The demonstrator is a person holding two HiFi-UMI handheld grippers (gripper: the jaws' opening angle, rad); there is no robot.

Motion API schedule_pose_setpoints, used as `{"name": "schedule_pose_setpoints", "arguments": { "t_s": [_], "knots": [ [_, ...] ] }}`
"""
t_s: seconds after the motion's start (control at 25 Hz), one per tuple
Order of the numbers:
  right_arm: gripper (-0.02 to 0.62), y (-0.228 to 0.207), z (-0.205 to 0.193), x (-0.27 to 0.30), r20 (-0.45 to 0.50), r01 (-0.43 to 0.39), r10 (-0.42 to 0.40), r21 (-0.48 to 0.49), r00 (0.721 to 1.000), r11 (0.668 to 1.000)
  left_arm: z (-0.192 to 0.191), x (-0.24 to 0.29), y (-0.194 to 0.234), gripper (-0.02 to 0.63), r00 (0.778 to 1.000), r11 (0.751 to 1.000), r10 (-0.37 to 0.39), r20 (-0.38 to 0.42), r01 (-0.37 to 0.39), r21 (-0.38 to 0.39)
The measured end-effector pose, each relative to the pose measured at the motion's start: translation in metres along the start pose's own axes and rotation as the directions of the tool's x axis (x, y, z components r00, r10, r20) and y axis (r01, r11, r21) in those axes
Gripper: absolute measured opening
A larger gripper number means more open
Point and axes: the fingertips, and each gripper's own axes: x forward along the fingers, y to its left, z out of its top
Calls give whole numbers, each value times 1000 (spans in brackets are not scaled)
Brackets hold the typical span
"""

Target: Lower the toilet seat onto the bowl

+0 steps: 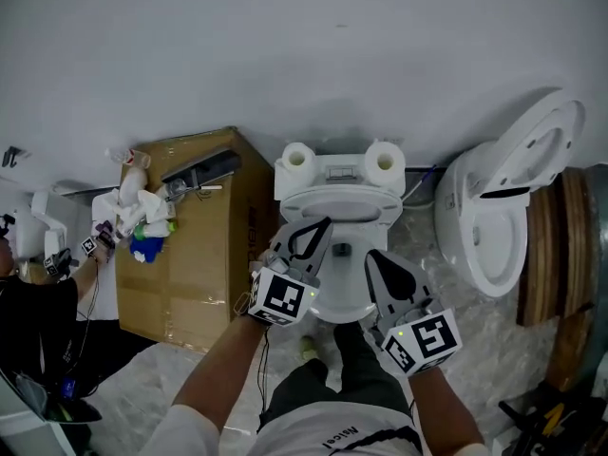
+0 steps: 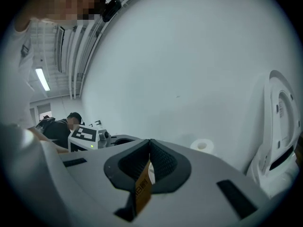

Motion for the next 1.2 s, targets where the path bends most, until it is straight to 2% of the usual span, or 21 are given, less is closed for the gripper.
{"name": "schedule_pose_setpoints", "arguments": {
  "t_s": [0.16,0.44,0.64,0.92,1.2],
  "knots": [
    [17,-19,-9,23,-29,-15,15,19,999,1000,-33,34,14,11,997,996,36,-61,-31,88],
    [17,-43,-25,41,-61,-18,21,47,998,999,-73,77,12,28,991,987,-27,-134,48,153],
    [17,-56,-34,45,-79,4,2,66,997,998,-85,91,16,41,986,980,-38,-161,68,188],
    [17,-63,-39,48,-93,14,-7,68,996,998,-101,104,14,48,975,950,-53,-215,115,290],
    [17,-64,-49,42,-109,31,-22,79,994,996,-100,101,12,48,978,953,-37,-205,96,288]
  ]
}}
